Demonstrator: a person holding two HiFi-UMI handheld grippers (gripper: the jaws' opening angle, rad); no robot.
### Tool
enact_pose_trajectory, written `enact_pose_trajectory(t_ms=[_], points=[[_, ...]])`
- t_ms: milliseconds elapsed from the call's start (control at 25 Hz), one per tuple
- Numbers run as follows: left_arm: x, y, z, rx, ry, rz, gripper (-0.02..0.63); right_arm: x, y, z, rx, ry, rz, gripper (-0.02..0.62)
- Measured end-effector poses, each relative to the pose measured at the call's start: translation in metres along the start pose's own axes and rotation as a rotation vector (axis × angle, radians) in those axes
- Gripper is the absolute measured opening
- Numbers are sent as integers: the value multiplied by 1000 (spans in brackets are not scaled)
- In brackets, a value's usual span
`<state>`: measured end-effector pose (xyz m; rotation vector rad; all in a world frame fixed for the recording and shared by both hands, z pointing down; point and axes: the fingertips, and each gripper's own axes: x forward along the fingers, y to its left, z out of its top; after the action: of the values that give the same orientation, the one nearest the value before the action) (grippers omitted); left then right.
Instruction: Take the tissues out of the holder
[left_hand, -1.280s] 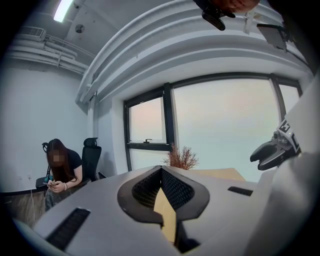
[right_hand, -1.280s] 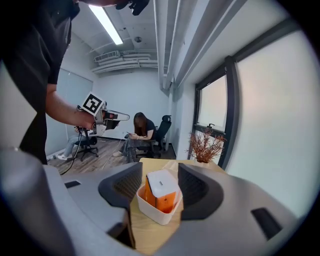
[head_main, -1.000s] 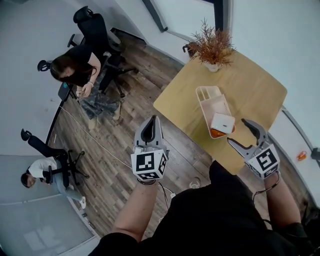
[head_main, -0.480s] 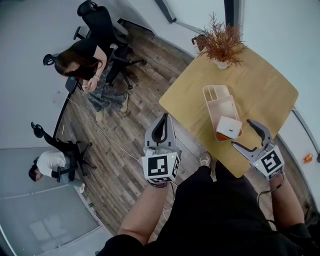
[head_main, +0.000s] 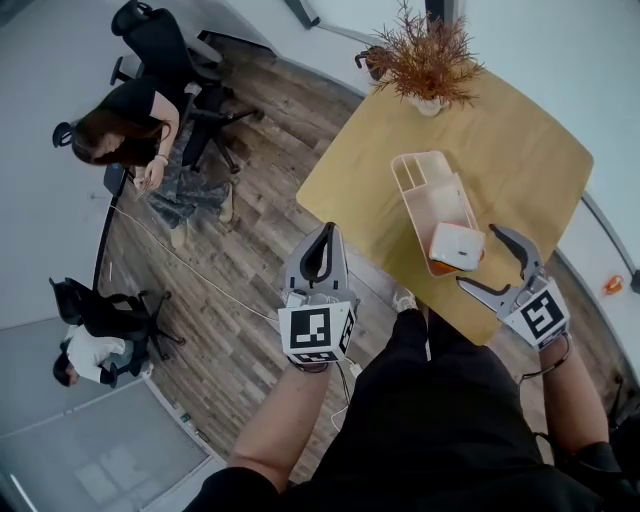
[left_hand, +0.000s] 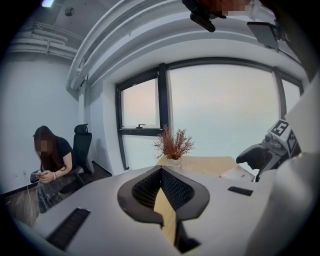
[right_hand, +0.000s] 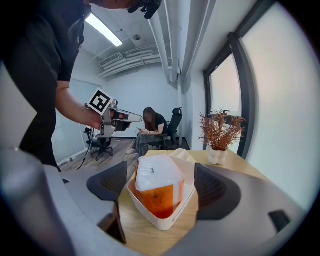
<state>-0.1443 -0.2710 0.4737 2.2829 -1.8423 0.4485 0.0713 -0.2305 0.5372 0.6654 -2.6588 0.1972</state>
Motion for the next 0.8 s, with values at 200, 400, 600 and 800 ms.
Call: enact_pose_trajectory(t_ms=[200,400,600,800], points=[[14,-2,-12,4,9,-13,5,10,0,-3,12,-25,26,399],[22,-13,-32,-21,50,-33,5,23,5,-12,-29,-14,74,399],[21,-19,-42,-10,71,-39,5,32,1,-10,-18,-51,76,399],[19,-26,-52,-2,85,-52,5,37,0,-21,-31,-10,92,399]])
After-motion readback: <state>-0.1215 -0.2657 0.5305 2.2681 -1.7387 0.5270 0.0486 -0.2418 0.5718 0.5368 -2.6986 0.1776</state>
